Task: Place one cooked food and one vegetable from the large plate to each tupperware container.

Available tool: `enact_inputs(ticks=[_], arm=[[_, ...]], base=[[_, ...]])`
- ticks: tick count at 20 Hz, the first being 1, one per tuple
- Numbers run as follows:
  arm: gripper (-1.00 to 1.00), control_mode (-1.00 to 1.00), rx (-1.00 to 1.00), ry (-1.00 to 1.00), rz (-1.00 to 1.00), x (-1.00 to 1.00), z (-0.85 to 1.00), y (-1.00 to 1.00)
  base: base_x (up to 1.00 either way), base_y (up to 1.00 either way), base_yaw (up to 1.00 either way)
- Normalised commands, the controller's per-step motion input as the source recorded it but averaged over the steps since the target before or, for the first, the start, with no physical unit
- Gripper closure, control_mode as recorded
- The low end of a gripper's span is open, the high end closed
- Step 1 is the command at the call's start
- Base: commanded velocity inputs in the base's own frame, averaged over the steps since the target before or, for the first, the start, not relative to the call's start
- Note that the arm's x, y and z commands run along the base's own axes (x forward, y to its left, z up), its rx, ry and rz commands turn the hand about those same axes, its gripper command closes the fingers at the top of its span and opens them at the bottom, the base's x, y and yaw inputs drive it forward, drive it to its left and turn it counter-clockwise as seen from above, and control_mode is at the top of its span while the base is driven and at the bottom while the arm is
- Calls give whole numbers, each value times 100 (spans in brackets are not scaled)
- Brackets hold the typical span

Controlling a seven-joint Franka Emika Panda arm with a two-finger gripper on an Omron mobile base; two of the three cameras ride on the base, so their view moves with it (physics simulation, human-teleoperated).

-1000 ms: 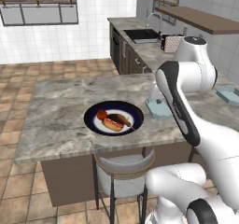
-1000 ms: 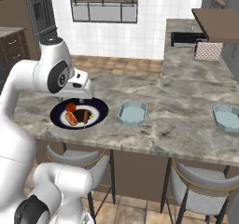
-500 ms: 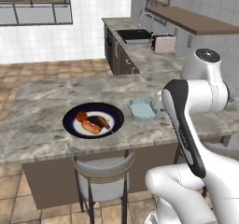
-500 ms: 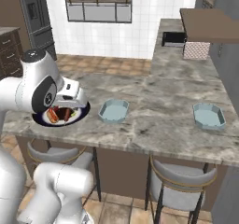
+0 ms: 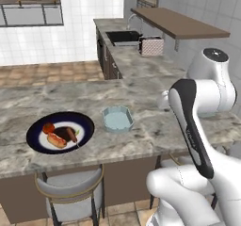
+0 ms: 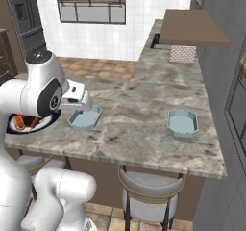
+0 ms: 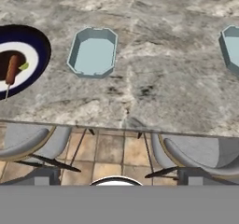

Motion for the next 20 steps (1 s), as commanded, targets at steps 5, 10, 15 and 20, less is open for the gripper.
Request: enact_inputs(ticks=[5, 10, 15, 20], arm=[[-100, 100, 0, 0, 0, 0, 0, 0], [-100, 100, 0, 0, 0, 0, 0, 0], [-100, 100, 0, 0, 0, 0, 0, 0], [-100, 100, 0, 0, 0, 0, 0, 0]], base=[[44, 0, 4], [45, 46, 1], [59, -6, 1], [68, 64, -3]])
